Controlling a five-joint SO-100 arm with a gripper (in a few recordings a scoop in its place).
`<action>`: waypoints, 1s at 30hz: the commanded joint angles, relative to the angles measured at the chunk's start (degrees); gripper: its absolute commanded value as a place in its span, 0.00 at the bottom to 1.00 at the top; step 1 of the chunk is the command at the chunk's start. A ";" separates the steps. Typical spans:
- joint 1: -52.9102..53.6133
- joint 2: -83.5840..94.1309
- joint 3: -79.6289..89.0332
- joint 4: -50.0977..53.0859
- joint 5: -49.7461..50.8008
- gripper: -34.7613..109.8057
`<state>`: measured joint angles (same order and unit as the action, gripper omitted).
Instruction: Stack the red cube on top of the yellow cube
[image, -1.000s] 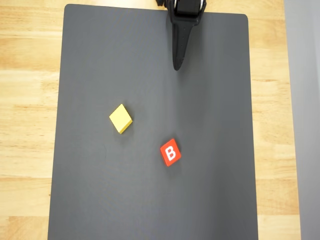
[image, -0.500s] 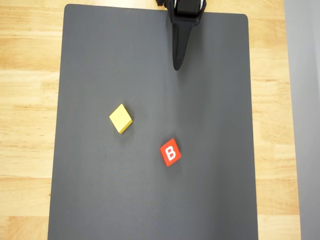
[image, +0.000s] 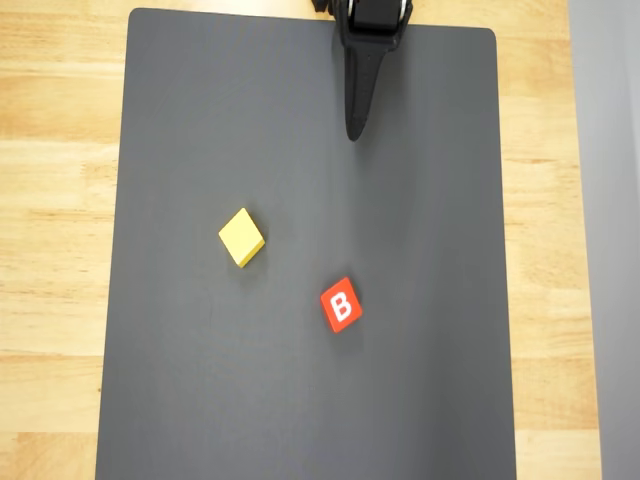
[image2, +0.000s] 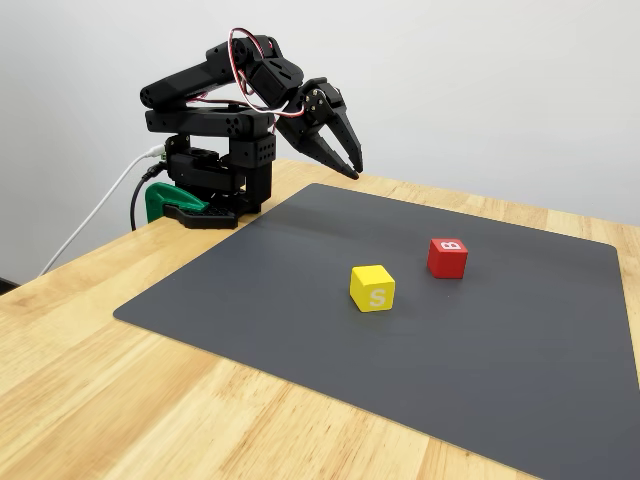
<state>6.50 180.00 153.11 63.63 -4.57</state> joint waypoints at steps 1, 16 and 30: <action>0.70 0.09 0.09 -0.53 -1.05 0.24; -1.14 0.09 0.09 -0.53 -3.52 0.31; -2.90 0.09 0.09 -1.76 -8.79 0.33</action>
<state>3.16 180.00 153.11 62.49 -12.04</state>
